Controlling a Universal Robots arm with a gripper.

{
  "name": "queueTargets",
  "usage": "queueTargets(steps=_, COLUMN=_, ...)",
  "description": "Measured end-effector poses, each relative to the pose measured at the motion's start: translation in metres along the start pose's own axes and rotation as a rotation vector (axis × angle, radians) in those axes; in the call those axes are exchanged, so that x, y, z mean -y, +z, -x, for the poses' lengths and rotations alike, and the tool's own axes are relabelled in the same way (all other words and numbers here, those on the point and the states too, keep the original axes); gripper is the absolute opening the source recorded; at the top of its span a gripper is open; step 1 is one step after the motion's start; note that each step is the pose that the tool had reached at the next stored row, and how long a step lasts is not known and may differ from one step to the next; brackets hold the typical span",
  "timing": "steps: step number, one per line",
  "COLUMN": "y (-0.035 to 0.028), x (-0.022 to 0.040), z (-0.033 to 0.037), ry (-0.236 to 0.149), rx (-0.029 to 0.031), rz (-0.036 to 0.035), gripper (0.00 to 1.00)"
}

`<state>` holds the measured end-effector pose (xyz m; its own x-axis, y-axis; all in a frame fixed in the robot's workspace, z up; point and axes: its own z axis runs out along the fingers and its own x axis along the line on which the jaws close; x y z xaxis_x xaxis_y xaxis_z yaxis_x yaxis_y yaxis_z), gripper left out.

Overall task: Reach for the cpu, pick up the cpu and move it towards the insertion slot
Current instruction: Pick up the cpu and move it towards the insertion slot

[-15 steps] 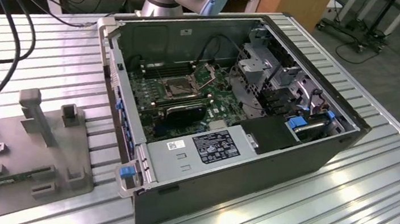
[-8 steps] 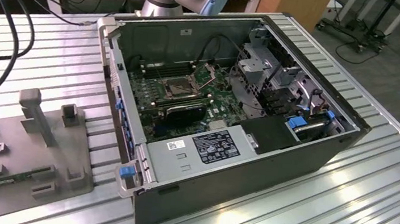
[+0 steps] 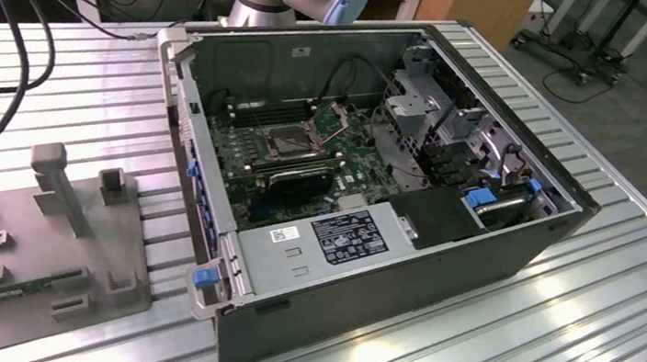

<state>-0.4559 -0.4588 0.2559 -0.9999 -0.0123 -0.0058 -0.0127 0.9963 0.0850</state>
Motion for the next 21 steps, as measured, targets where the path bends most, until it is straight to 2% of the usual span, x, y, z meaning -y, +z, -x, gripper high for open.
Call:
queueTargets(steps=9, y=-0.0008, x=0.0, z=0.0, ry=0.0, rx=-0.0004, rz=-0.0001, gripper=0.55)
queueTargets(steps=21, y=-0.0127, x=-0.0011, z=0.0001, ry=0.0, rx=0.0, rz=0.0001, gripper=0.55)
